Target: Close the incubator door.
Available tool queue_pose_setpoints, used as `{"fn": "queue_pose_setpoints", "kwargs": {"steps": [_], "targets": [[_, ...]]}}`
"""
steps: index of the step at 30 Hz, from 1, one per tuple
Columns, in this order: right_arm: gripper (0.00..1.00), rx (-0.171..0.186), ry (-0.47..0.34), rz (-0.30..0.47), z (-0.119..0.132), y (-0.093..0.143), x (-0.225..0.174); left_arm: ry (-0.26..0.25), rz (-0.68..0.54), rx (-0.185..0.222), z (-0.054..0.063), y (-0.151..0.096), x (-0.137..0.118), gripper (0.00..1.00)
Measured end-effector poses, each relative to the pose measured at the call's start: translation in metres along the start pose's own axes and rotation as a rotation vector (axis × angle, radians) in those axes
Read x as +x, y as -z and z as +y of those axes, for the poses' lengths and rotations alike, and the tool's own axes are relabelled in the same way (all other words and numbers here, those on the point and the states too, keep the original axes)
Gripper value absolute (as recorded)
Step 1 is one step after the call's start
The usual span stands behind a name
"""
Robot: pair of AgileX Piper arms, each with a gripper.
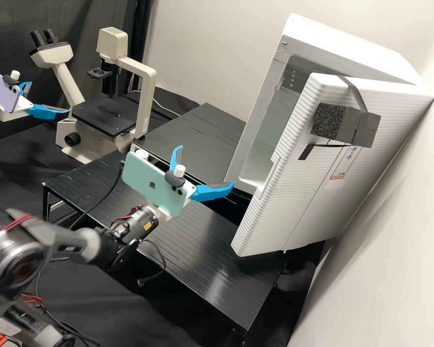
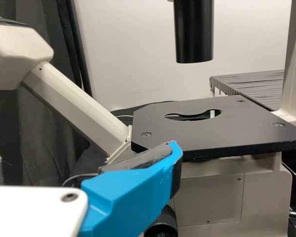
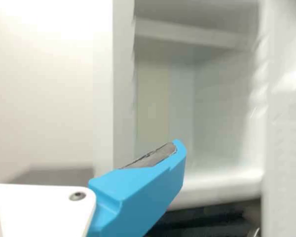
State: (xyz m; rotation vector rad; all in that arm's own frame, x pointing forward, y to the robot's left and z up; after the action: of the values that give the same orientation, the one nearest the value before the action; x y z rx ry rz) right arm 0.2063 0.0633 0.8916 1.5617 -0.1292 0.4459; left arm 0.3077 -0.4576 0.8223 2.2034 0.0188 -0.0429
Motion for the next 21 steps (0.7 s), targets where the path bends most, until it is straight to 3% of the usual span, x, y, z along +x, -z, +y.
{"fn": "queue_pose_setpoints", "kwargs": {"steps": [7, 11, 15, 18, 21], "targets": [[1.0, 0.013, -0.148, 0.075, 0.044, 0.01, -0.032, 0.0, 0.0, 0.0, 0.0, 0.0, 0.0, 1.0], [1.0, 0.032, -0.221, 0.059, 0.063, 0.004, -0.043, 0.0, 0.0, 0.0, 0.0, 0.0, 0.0, 1.0], [1.0, 0.034, -0.26, -0.003, 0.07, -0.01, -0.043, 0.0, 0.0, 0.0, 0.0, 0.0, 0.0, 1.0], [1.0, 0.057, -0.24, -0.079, 0.066, -0.029, -0.037, 0.0, 0.0, 0.0, 0.0, 0.0, 0.0, 1.0], [1.0, 0.057, -0.207, -0.157, 0.063, -0.047, -0.028, 0.0, 0.0, 0.0, 0.0, 0.0, 0.0, 1.0]]}}
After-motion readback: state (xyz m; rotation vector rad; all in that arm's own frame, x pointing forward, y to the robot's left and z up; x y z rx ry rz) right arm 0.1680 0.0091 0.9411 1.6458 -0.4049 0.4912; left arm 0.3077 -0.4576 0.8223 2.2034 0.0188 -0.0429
